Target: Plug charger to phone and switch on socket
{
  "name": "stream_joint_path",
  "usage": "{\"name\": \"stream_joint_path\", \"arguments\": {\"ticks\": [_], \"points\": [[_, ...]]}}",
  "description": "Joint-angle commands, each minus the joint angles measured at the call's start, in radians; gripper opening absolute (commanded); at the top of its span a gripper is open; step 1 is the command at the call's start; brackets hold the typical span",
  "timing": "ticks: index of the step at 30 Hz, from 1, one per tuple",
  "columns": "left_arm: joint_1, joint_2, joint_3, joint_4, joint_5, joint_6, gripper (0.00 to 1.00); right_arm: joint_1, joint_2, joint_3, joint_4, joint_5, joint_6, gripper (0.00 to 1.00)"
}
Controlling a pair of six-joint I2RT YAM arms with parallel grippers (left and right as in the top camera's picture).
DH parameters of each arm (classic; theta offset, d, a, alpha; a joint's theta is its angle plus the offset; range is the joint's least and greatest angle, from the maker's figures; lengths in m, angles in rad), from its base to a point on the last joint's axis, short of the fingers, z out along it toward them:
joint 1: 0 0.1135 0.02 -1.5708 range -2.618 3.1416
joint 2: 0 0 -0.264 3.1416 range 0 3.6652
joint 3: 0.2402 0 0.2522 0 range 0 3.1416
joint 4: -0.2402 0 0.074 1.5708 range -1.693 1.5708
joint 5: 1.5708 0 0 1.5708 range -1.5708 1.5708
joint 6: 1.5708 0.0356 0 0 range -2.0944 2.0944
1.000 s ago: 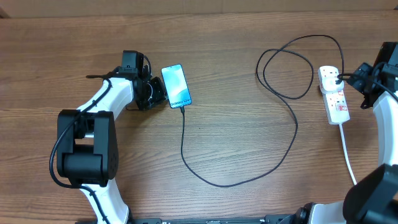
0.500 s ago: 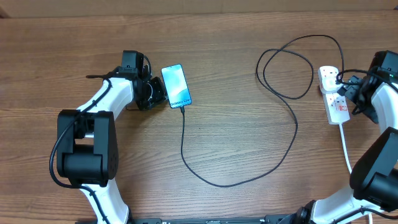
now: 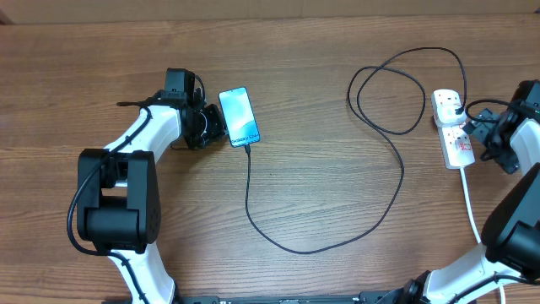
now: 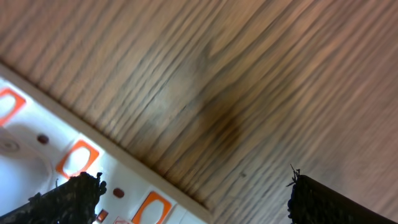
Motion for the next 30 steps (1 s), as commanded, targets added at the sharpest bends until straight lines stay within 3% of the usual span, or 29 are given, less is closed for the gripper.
{"name": "stream_joint_path", "arguments": {"ticks": [1,30], "points": [[0.003,-0.014,0.003,0.004,0.008,0.002,0.22,-0.002,0.026,-0.006,0.011,-0.037,-0.020,1.00],[0.002,-0.014,0.003,0.003,0.008,0.002,0.22,-0.002,0.075,-0.006,0.060,-0.131,-0.033,1.00]]}}
